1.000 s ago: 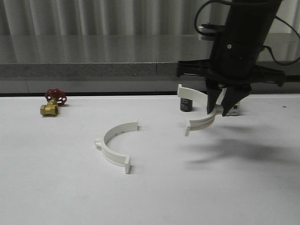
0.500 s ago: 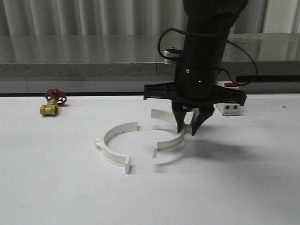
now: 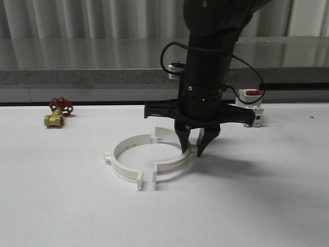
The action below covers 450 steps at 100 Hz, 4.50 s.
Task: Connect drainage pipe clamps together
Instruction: 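Carry the held clamp half toward the first half and lower it, then press the held half's ends against the first half's ends to close the ring, then open the right gripper and raise it away from the ring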
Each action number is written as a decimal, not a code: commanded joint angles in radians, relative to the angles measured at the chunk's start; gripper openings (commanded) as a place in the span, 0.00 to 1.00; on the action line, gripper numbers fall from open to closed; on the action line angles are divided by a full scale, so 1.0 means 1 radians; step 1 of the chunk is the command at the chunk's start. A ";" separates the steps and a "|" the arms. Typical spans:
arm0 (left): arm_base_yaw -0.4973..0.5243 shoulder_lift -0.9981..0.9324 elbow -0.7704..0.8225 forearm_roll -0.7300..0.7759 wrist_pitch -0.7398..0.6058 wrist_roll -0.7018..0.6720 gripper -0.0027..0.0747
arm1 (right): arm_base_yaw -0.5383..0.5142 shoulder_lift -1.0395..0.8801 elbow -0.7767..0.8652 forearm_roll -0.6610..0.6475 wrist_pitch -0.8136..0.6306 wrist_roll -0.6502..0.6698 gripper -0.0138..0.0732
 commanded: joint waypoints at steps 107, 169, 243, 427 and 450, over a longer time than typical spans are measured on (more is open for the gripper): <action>0.003 0.005 -0.030 -0.001 -0.078 0.001 0.01 | 0.028 -0.058 -0.033 -0.021 -0.042 0.033 0.27; 0.003 0.005 -0.030 -0.001 -0.078 0.001 0.01 | 0.028 -0.057 -0.033 -0.021 -0.043 0.047 0.27; 0.003 0.005 -0.030 -0.001 -0.078 0.001 0.01 | 0.028 -0.057 -0.033 -0.014 -0.083 0.047 0.69; 0.003 0.005 -0.030 -0.001 -0.078 0.001 0.01 | -0.324 -1.192 0.721 -0.215 -0.110 -0.314 0.68; 0.003 0.005 -0.030 -0.001 -0.078 0.001 0.01 | -0.324 -1.447 0.830 -0.232 0.001 -0.312 0.68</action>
